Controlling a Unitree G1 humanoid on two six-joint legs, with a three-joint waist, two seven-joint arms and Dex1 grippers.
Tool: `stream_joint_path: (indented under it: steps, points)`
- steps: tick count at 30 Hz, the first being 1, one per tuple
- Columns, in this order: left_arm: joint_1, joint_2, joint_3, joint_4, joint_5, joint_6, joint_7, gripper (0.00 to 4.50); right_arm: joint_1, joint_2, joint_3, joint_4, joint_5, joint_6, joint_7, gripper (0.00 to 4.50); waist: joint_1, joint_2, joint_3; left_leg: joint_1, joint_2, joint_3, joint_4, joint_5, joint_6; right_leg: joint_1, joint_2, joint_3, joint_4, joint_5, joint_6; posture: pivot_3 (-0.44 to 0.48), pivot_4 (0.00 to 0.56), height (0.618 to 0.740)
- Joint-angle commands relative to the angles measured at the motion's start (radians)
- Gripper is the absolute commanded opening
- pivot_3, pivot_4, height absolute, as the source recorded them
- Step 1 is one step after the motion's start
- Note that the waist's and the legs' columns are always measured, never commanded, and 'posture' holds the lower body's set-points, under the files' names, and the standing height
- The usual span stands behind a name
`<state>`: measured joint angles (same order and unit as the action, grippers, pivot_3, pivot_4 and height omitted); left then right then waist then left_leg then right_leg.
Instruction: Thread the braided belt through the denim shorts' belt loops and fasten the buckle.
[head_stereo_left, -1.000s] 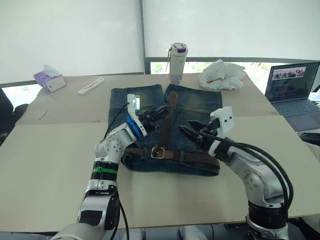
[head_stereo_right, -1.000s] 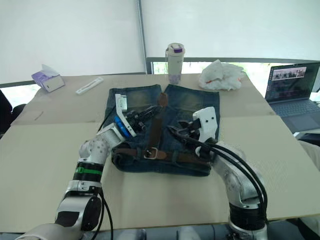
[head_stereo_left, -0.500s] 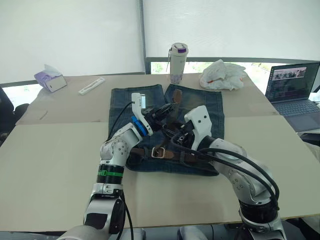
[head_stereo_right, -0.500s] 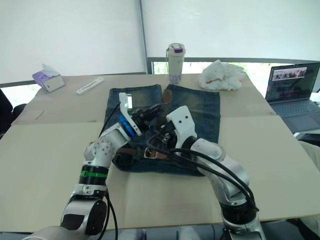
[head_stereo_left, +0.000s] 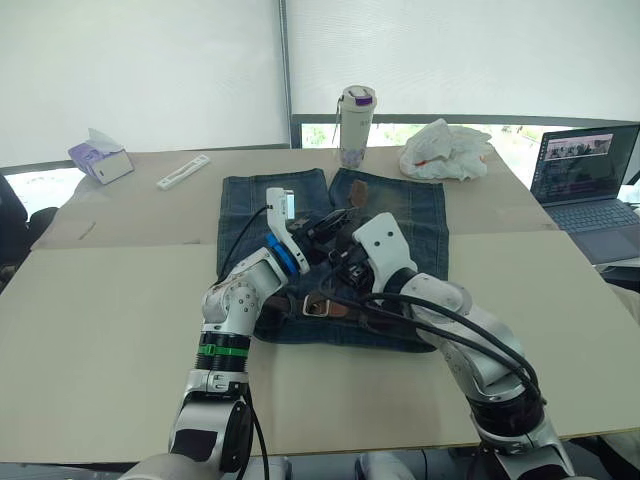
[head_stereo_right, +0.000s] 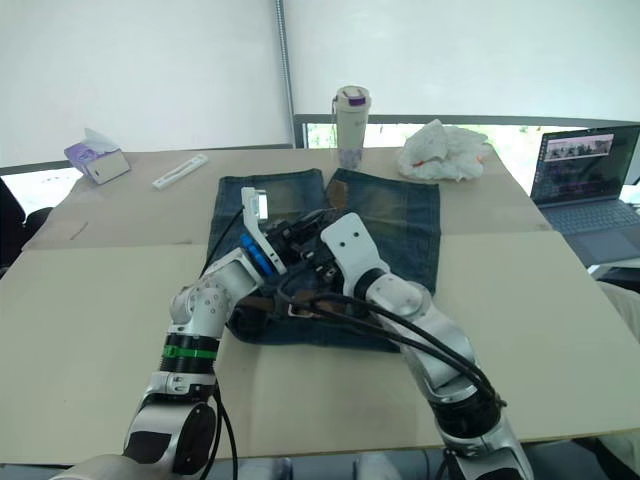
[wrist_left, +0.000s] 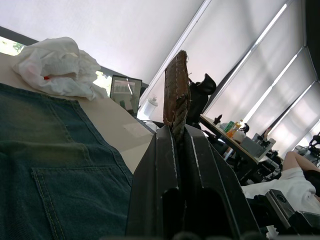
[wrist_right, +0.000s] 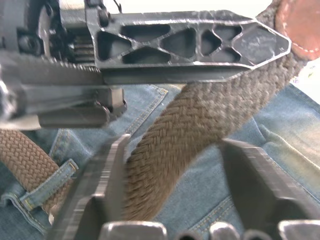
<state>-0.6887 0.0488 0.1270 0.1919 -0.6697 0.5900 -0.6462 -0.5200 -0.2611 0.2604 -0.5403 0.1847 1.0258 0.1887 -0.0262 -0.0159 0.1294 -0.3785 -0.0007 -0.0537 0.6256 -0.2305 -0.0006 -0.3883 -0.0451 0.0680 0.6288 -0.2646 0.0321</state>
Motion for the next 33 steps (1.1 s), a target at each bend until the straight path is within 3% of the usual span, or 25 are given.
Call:
stream_joint_path:
  steps: [1,8,11,17,22,29,33]
  points:
    - [-0.006,-0.005,0.004,-0.038,-0.019,-0.004,-0.002,0.00,-0.008,0.027,-0.006,-0.039,-0.010,0.018,-0.023,4.49,0.000,0.000,0.000,0.000,0.000,0.000,0.000,0.000,0.000,0.000,0.000,0.000,0.000,0.000,0.000,0.000,0.150,0.740]
    - [-0.005,-0.013,0.002,-0.036,-0.017,-0.006,0.000,0.00,-0.008,0.029,0.007,-0.018,-0.063,0.003,-0.054,4.49,0.001,0.000,0.000,0.000,0.000,0.000,0.000,0.000,0.000,0.000,0.000,0.000,0.000,0.000,0.000,0.000,0.150,0.740]
    - [-0.004,-0.009,0.004,-0.033,-0.014,-0.006,-0.001,0.00,-0.007,0.029,0.001,-0.025,-0.074,-0.004,-0.051,3.73,0.000,0.000,0.000,0.000,0.000,0.000,0.000,0.000,0.000,0.000,0.000,0.000,0.000,0.000,0.000,0.000,0.150,0.740]
    - [-0.001,0.000,0.004,-0.025,-0.007,-0.012,-0.005,0.00,0.002,0.004,0.008,-0.038,-0.084,0.003,-0.044,1.54,-0.003,0.000,0.000,0.000,0.000,0.000,0.000,0.000,0.000,0.000,0.000,0.000,0.000,0.000,0.000,0.000,0.150,0.740]
    - [0.006,0.001,0.002,-0.027,-0.007,-0.009,-0.004,0.00,0.007,0.012,0.004,-0.040,-0.083,0.006,-0.048,0.01,-0.004,0.000,0.000,0.000,0.000,0.000,0.000,0.000,0.000,0.000,0.000,0.000,0.000,0.000,0.000,0.000,0.150,0.740]
    - [0.018,0.001,0.014,-0.038,-0.035,0.009,-0.013,0.00,0.012,0.027,-0.013,-0.033,-0.078,0.002,-0.048,0.01,-0.005,0.000,0.000,0.000,0.000,0.000,0.000,0.000,0.000,0.000,0.000,0.000,0.000,0.000,0.000,0.000,0.150,0.740]
    - [0.029,0.015,0.021,-0.058,-0.066,0.024,-0.037,1.53,0.017,0.042,-0.025,-0.031,-0.073,-0.001,-0.051,0.00,-0.007,0.000,0.000,0.000,0.000,-0.001,0.000,0.000,0.000,0.000,0.000,0.000,0.000,0.000,0.000,0.000,0.150,0.740]
